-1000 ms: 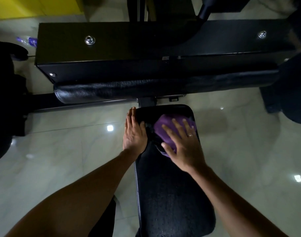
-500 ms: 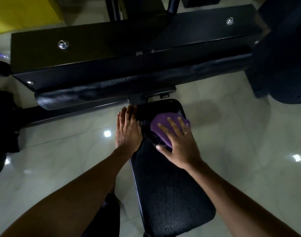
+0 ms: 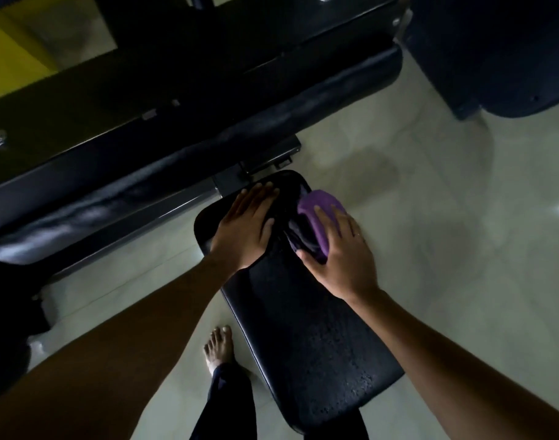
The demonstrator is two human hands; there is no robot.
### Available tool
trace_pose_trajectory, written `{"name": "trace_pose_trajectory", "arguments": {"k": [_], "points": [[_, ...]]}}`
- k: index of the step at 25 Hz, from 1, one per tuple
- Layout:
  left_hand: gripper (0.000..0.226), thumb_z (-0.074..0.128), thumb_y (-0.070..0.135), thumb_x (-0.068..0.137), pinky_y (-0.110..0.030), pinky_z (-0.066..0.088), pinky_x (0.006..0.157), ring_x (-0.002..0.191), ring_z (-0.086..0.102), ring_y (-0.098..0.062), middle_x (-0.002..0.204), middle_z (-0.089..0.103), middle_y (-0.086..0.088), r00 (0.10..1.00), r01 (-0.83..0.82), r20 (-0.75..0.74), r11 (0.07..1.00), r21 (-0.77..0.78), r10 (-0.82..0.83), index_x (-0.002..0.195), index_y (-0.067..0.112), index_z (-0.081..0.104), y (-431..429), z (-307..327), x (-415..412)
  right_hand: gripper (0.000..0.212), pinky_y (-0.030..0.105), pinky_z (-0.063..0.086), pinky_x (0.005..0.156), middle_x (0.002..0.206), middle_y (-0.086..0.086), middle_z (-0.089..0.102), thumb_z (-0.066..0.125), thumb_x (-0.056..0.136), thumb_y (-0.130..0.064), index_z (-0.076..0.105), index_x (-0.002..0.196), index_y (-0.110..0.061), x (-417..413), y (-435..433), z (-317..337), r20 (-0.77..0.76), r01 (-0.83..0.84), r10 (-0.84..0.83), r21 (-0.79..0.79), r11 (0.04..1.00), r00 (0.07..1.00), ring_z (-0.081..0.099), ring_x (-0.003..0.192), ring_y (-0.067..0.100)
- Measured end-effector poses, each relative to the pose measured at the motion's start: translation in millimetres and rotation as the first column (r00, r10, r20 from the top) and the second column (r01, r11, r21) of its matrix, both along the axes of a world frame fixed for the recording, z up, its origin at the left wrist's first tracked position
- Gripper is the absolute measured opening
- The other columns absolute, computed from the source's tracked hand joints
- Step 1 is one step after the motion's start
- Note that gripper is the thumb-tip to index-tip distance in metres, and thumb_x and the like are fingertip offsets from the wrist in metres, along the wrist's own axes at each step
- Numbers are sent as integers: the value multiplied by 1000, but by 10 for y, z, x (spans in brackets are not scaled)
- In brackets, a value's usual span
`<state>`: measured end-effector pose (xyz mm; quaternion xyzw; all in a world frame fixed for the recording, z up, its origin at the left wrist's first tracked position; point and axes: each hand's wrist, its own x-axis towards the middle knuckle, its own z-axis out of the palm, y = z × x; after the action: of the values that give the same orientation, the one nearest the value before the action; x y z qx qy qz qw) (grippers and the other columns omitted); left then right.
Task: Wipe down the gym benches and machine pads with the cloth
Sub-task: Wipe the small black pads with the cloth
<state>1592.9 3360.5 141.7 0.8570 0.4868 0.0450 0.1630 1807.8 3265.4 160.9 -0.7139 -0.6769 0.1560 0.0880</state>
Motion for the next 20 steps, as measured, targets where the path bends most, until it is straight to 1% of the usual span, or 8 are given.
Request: {"name": "trace_pose_trajectory", "arguments": {"k": [1, 3, 5, 8, 10, 14, 16, 20], "points": [[59, 33, 34, 105, -37, 5, 127, 155, 11, -20, 166, 22, -7, 999, 15, -46, 1000, 27, -14, 159, 13, 24, 9, -44, 4, 89, 45, 53, 99, 154, 10, 43, 55, 87, -72, 30, 158, -24, 34, 36, -4, -24, 96, -96, -21, 995, 995, 52, 131, 36], [60, 29, 34, 103, -39, 6, 127, 155, 11, -20, 166, 20, -8, 996, 17, -86, 999, 50, -13, 159, 12, 24, 11, -88, 6, 90, 38, 55, 85, 142, 6, 51, 56, 85, -71, 31, 156, -23, -36, 332, -26, -33, 196, -198, -56, 979, 980, 64, 110, 32], [61, 28, 34, 102, -40, 8, 127, 154, 15, -22, 165, 24, -10, 997, 21, -82, 998, 52, -17, 157, 9, 28, 16, -98, 20, 86, 40, 54, 84, 135, 5, 53, 58, 84, -68, 32, 154, -25, -202, 787, -62, -70, 206, -214, -103, 973, 974, 65, 104, 34], [62, 26, 36, 101, -41, 12, 127, 153, 19, -23, 163, 28, -13, 995, 5, -98, 998, 61, 1, 155, 6, 31, 15, -90, 30, 79, 46, 49, 91, 132, 8, 54, 61, 86, -59, 32, 152, -27, -315, 1276, -30, -157, 139, -174, -212, 967, 972, 62, 109, 39], [62, 26, 36, 101, -41, 11, 127, 153, 18, -22, 163, 28, -12, 995, 4, -102, 998, 58, 2, 155, 8, 31, 25, -85, 38, 78, 45, 52, 87, 129, 9, 55, 57, 88, -61, 32, 152, -26, -211, 1148, 0, -137, 140, -175, -232, 962, 975, 64, 105, 37], [63, 27, 37, 100, -39, 5, 127, 154, 11, -19, 165, 23, -8, 992, 0, -130, 1000, 28, 4, 158, 13, 25, 38, -72, 32, 75, 38, 56, 69, 112, 6, 62, 51, 86, -68, 45, 146, -23, 86, 142, 78, -72, 257, -268, -130, 958, 961, 69, 83, 31], [62, 27, 36, 100, -40, 6, 126, 154, 11, -21, 165, 22, -8, 991, 2, -135, 1000, 27, 2, 158, 13, 25, 33, -73, 25, 75, 39, 56, 70, 112, 6, 62, 49, 85, -66, 45, 146, -23, 82, -45, 66, -29, 313, -320, -131, 941, 947, 68, 82, 32], [61, 34, 32, 100, -42, 9, 126, 154, 17, -26, 165, 23, -11, 993, 28, -118, 998, 49, -22, 157, 9, 29, 25, -52, 31, 76, 44, 48, 91, 128, 9, 56, 51, 89, -64, 30, 154, -31, -239, 558, 5, 30, 336, -336, -186, 923, 941, 63, 103, 36]]}}
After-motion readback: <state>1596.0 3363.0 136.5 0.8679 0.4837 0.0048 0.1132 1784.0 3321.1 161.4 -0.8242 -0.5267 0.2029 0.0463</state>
